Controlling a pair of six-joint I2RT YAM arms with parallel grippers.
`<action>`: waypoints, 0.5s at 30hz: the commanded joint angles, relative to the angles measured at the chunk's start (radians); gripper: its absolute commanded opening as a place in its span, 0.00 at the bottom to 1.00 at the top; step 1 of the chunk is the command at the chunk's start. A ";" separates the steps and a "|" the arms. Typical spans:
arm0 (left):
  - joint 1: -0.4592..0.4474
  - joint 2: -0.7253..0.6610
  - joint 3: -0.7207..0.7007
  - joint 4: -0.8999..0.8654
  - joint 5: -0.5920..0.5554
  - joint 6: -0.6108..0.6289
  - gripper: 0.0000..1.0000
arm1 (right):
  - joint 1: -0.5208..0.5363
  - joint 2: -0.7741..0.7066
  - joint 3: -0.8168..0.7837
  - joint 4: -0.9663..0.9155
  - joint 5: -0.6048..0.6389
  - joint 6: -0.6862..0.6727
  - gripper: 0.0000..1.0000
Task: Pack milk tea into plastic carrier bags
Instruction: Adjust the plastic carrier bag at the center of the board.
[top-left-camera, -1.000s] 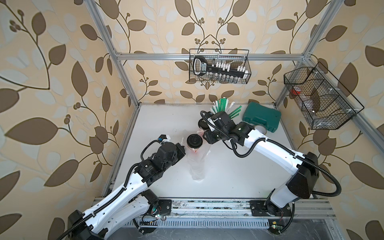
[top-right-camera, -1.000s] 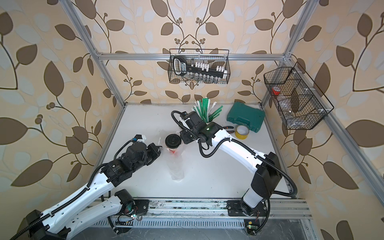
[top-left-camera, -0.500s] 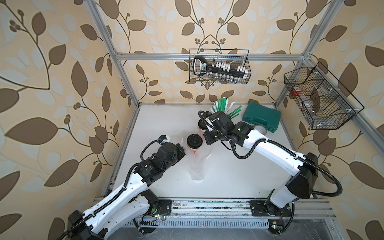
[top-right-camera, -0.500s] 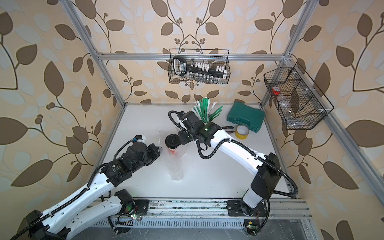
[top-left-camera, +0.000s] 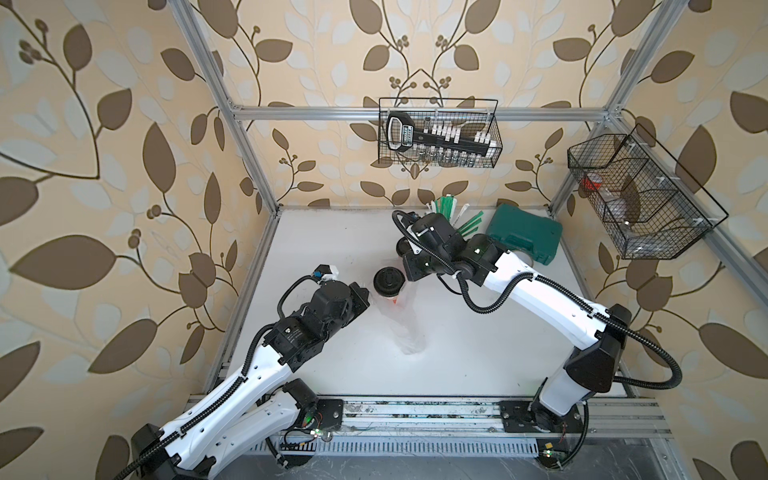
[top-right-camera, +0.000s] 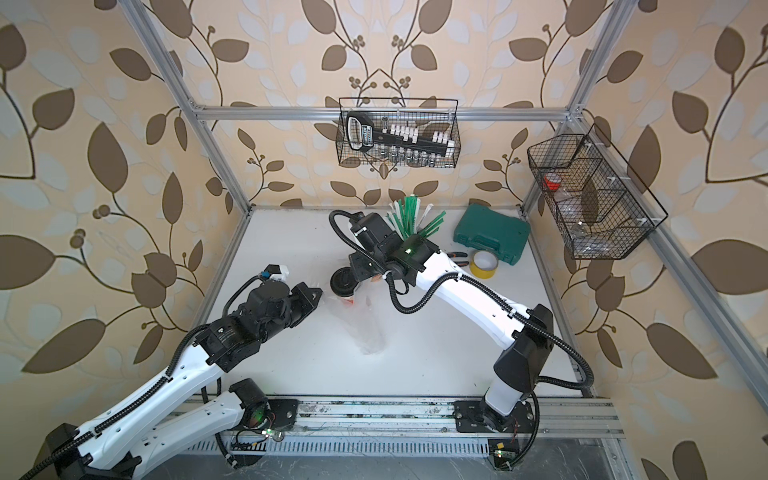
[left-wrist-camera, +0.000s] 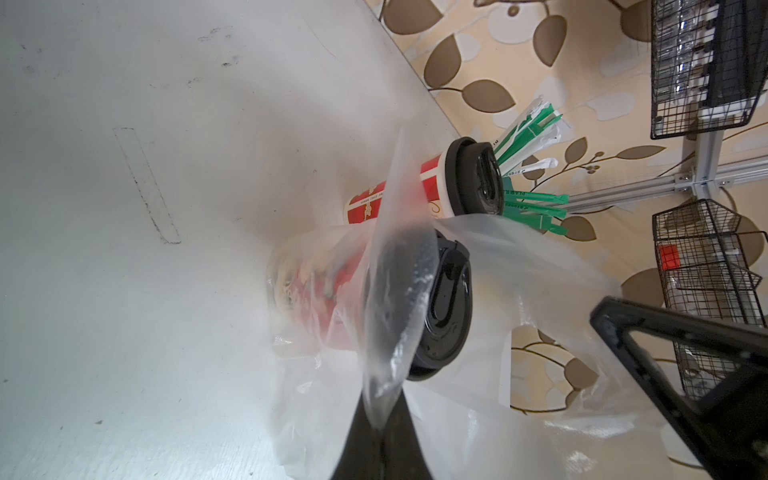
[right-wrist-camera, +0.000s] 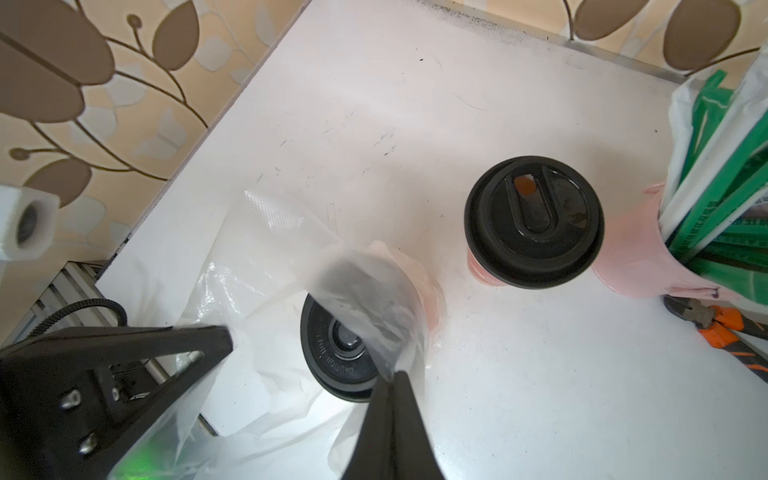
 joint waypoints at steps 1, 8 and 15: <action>0.012 -0.011 0.021 -0.017 -0.035 0.016 0.00 | 0.007 0.027 0.000 -0.045 -0.001 0.011 0.00; 0.012 -0.010 0.055 -0.015 -0.033 0.035 0.00 | 0.012 0.004 0.018 -0.028 -0.001 0.006 0.00; 0.012 0.006 0.018 -0.005 -0.020 0.019 0.00 | 0.014 0.002 -0.020 0.007 -0.043 -0.003 0.00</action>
